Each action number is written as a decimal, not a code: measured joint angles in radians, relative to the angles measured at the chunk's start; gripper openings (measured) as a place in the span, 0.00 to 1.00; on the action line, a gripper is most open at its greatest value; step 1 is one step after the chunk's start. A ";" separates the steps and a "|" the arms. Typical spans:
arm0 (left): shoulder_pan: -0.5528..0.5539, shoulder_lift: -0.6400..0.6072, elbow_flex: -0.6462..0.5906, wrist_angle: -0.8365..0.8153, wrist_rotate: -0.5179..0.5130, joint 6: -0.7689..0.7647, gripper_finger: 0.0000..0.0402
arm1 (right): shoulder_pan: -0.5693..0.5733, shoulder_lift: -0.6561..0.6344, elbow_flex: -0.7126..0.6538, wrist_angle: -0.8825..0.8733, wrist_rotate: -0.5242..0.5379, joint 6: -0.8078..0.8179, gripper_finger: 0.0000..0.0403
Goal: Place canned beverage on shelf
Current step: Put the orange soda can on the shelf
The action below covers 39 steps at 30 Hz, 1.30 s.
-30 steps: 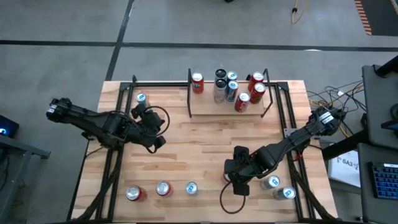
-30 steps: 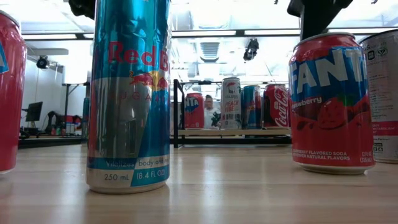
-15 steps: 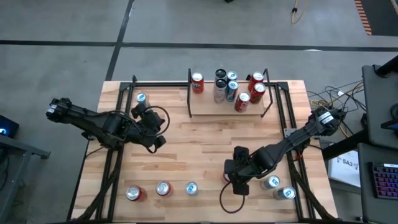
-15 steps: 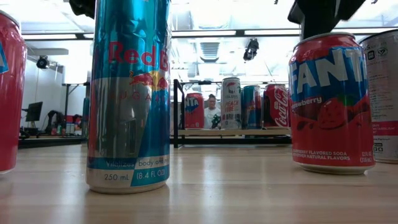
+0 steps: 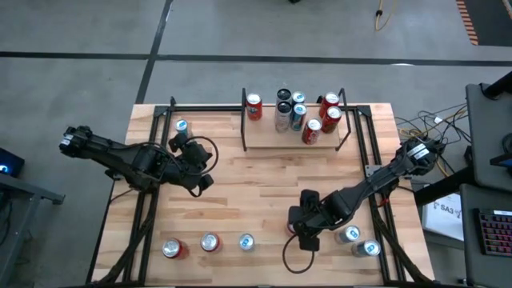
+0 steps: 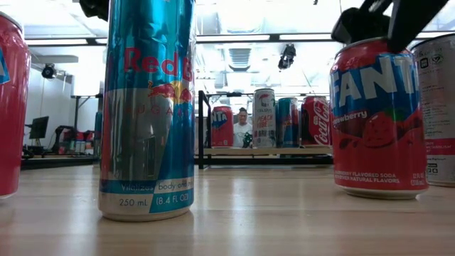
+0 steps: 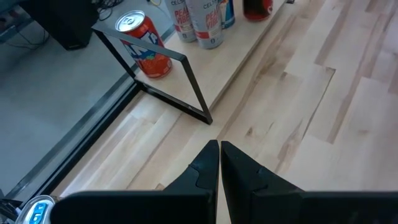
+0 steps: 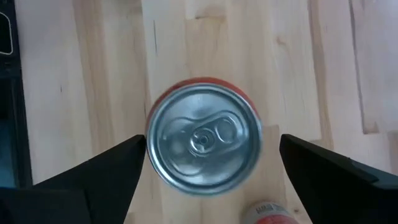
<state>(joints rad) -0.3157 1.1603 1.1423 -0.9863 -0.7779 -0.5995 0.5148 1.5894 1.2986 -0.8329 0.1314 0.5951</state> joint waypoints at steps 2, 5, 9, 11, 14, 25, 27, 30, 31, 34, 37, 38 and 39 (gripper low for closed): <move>0.000 0.000 0.000 0.003 -0.001 0.008 0.00 | 0.000 0.000 -0.020 0.017 0.001 -0.009 0.89; 0.000 0.000 0.000 0.010 -0.001 0.014 0.00 | -0.006 0.012 -0.034 0.026 0.005 -0.012 0.89; 0.000 0.000 0.000 0.011 -0.002 0.015 0.00 | -0.014 0.032 -0.035 0.034 0.010 -0.019 0.84; 0.000 0.000 0.000 0.016 -0.002 0.019 0.00 | -0.018 0.042 -0.035 0.036 0.010 -0.021 0.81; 0.000 0.000 0.000 0.017 -0.002 0.031 0.00 | -0.018 0.047 -0.030 0.040 0.007 -0.023 0.76; 0.000 0.000 0.000 0.035 -0.024 0.154 0.00 | -0.067 0.047 0.066 0.015 -0.006 -0.069 0.72; 0.000 0.000 0.000 0.040 -0.055 0.214 0.00 | -0.097 0.049 0.091 0.009 0.000 -0.108 0.72; 0.002 0.000 0.000 0.056 -0.131 0.294 0.00 | -0.160 0.049 0.134 -0.002 -0.005 -0.173 0.72; 0.002 0.000 0.000 0.062 -0.151 0.321 0.00 | -0.185 0.049 0.153 -0.009 -0.005 -0.196 0.72; 0.003 0.000 0.000 0.077 -0.167 0.408 0.00 | -0.264 0.049 0.203 -0.018 0.000 -0.283 0.72; 0.007 -0.001 -0.008 0.123 -0.167 0.506 0.00 | -0.353 0.049 0.248 -0.021 -0.005 -0.376 0.72; 0.008 -0.003 -0.017 0.149 -0.167 0.545 0.00 | -0.384 0.049 0.263 -0.026 -0.010 -0.406 0.72; 0.010 -0.008 -0.029 0.186 -0.167 0.589 0.00 | -0.414 0.049 0.276 -0.028 -0.012 -0.434 0.72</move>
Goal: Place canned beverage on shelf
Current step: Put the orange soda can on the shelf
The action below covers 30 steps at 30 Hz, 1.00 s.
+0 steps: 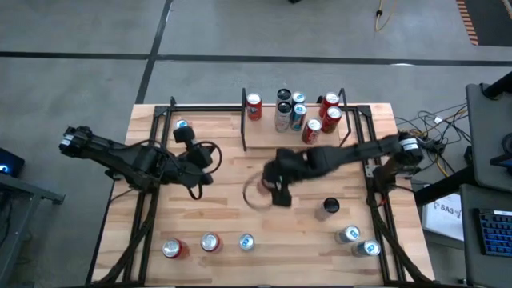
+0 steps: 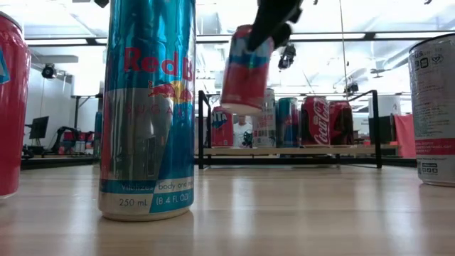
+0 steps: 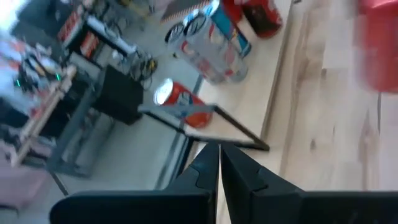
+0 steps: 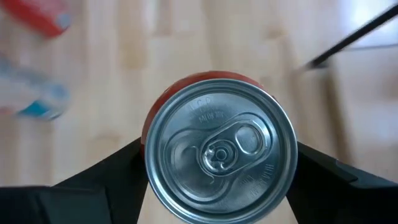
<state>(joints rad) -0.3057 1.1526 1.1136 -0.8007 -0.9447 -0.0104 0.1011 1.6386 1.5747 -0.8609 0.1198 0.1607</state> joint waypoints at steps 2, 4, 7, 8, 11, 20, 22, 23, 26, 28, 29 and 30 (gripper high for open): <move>0.008 -0.016 -0.037 0.107 0.011 0.099 0.00 | -0.062 0.000 0.023 0.001 -0.014 -0.056 0.72; 0.027 -0.041 -0.086 0.222 0.083 0.210 0.00 | -0.124 0.004 0.045 0.004 -0.047 -0.097 0.72; 0.077 -0.082 -0.162 0.374 0.294 0.359 0.00 | -0.205 0.024 0.090 -0.023 -0.051 -0.141 0.72; 0.097 -0.095 -0.184 0.419 0.363 0.401 0.00 | -0.228 0.035 0.105 -0.042 -0.056 -0.160 0.72; 0.166 -0.137 -0.246 0.531 0.490 0.495 0.00 | -0.285 0.075 0.159 -0.076 -0.072 -0.210 0.72; 0.390 -0.247 -0.399 0.747 0.569 0.524 0.00 | -0.378 0.266 0.390 -0.253 -0.077 -0.321 0.72; 0.408 -0.264 -0.399 0.749 0.570 0.516 0.00 | -0.386 0.303 0.439 -0.275 -0.075 -0.342 0.72; 0.414 -0.269 -0.396 0.748 0.570 0.512 0.00 | -0.389 0.319 0.460 -0.279 -0.076 -0.359 0.72; 0.419 -0.279 -0.397 0.749 0.571 0.520 0.00 | -0.396 0.364 0.508 -0.297 -0.077 -0.405 0.72; 0.420 -0.287 -0.404 0.753 0.571 0.551 0.00 | -0.400 0.384 0.529 -0.308 -0.080 -0.434 0.72; 0.420 -0.289 -0.408 0.753 0.571 0.567 0.00 | -0.402 0.393 0.538 -0.310 -0.080 -0.441 0.72; 0.422 -0.289 -0.412 0.752 0.571 0.583 0.00 | -0.404 0.396 0.543 -0.309 -0.080 -0.447 0.72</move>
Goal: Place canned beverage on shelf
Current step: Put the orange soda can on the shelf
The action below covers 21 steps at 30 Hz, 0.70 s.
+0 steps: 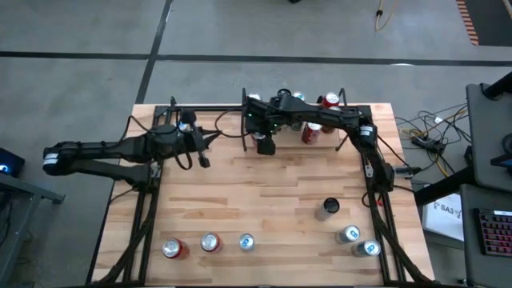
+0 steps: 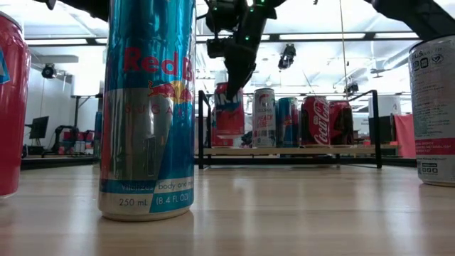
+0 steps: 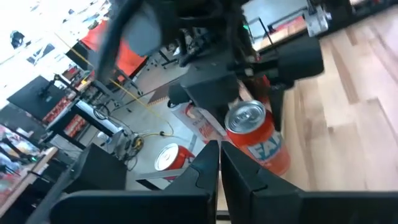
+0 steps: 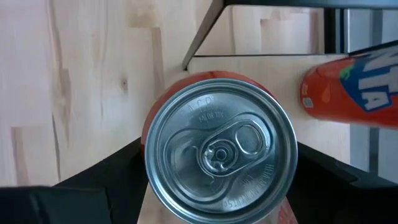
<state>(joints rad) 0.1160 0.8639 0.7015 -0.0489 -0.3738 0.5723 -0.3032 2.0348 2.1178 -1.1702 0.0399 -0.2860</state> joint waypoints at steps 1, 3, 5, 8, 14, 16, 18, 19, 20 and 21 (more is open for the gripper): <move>0.001 0.000 -0.003 0.001 0.000 0.014 0.00 | -0.004 0.001 0.004 0.000 0.000 -0.007 0.72; 0.005 -0.001 -0.004 0.009 0.001 0.030 0.00 | -0.012 0.002 0.006 0.001 0.000 -0.024 0.72; 0.007 -0.001 -0.004 0.015 0.001 0.032 0.00 | -0.021 0.002 0.006 0.001 -0.008 -0.029 0.72; 0.007 0.000 -0.006 0.009 0.012 0.028 0.00 | -0.039 0.002 0.006 0.005 -0.054 -0.029 0.72; 0.029 -0.003 -0.029 -0.026 0.107 0.049 0.00 | -0.058 0.002 0.001 0.026 -0.075 -0.045 0.72; 0.041 -0.004 -0.031 -0.015 0.107 0.055 0.00 | -0.062 0.002 -0.002 0.042 -0.087 -0.047 0.73; 0.054 -0.004 -0.032 -0.012 0.107 0.055 0.00 | -0.064 0.002 -0.008 0.061 -0.095 -0.047 0.73; 0.059 -0.005 -0.032 -0.012 0.107 0.055 0.00 | -0.064 0.002 -0.010 0.066 -0.094 -0.047 0.73; 0.064 -0.005 -0.032 -0.012 0.107 0.055 0.00 | -0.064 0.002 -0.011 0.067 -0.094 -0.047 0.73; 0.069 -0.005 -0.032 -0.012 0.107 0.055 0.00 | -0.066 0.002 -0.014 0.067 -0.096 -0.047 0.73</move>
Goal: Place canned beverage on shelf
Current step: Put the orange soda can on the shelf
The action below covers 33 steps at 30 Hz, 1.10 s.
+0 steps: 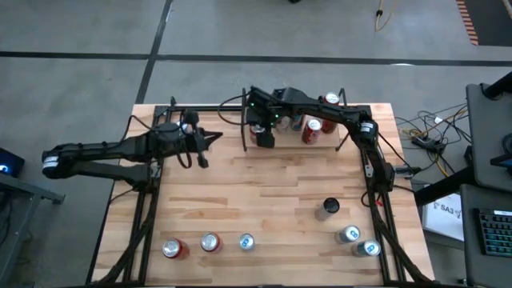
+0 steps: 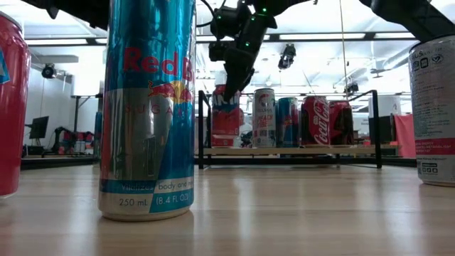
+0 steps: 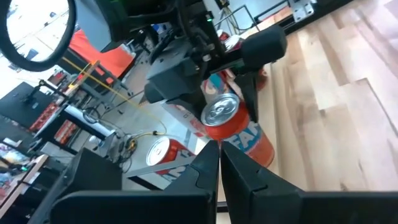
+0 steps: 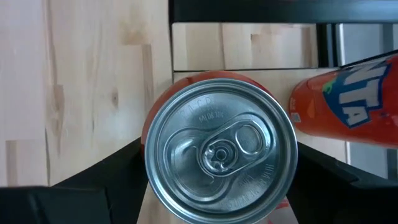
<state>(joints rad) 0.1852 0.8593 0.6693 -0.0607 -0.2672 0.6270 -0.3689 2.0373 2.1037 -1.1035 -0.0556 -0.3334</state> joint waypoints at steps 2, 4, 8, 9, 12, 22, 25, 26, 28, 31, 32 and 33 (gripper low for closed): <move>0.007 0.000 0.000 0.000 -0.001 0.000 0.00 | 0.000 0.000 -0.006 0.012 -0.001 0.000 0.73; 0.010 0.000 0.000 0.000 -0.001 0.000 0.00 | -0.003 0.000 -0.011 0.025 -0.001 -0.004 0.73; 0.011 0.000 0.000 0.001 -0.002 0.000 0.00 | -0.005 0.000 -0.032 0.034 -0.001 -0.006 0.73; 0.011 0.000 0.000 0.001 -0.002 0.000 0.00 | -0.005 0.000 -0.036 0.038 0.000 -0.007 0.73; 0.011 0.000 0.000 0.001 -0.008 0.000 0.00 | -0.007 0.000 -0.046 0.043 0.001 -0.007 0.73; 0.011 0.000 0.001 0.001 -0.011 0.000 0.00 | -0.012 0.000 -0.054 0.049 0.002 -0.010 0.74; 0.011 -0.002 0.002 0.002 -0.014 0.000 0.00 | -0.012 0.000 -0.061 0.055 0.003 -0.009 0.77; 0.011 -0.003 0.002 0.004 -0.014 0.000 0.00 | -0.012 0.000 -0.064 0.061 0.003 -0.009 0.78; 0.011 -0.003 0.002 0.010 -0.014 0.000 0.00 | -0.012 0.000 -0.065 0.073 0.003 -0.009 0.79; 0.011 -0.003 0.002 0.013 -0.014 0.000 0.00 | -0.012 0.000 -0.066 0.083 0.003 -0.005 0.81; 0.011 -0.003 0.002 0.013 -0.014 0.000 0.00 | -0.012 0.000 -0.066 0.090 0.003 0.000 0.81; 0.011 -0.003 0.002 0.012 -0.014 0.000 0.00 | -0.012 0.000 -0.066 0.096 0.003 0.005 0.81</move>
<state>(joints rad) 0.1967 0.8566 0.6716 -0.0483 -0.2810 0.6270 -0.3805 2.0377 2.0377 -1.0072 -0.0528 -0.3280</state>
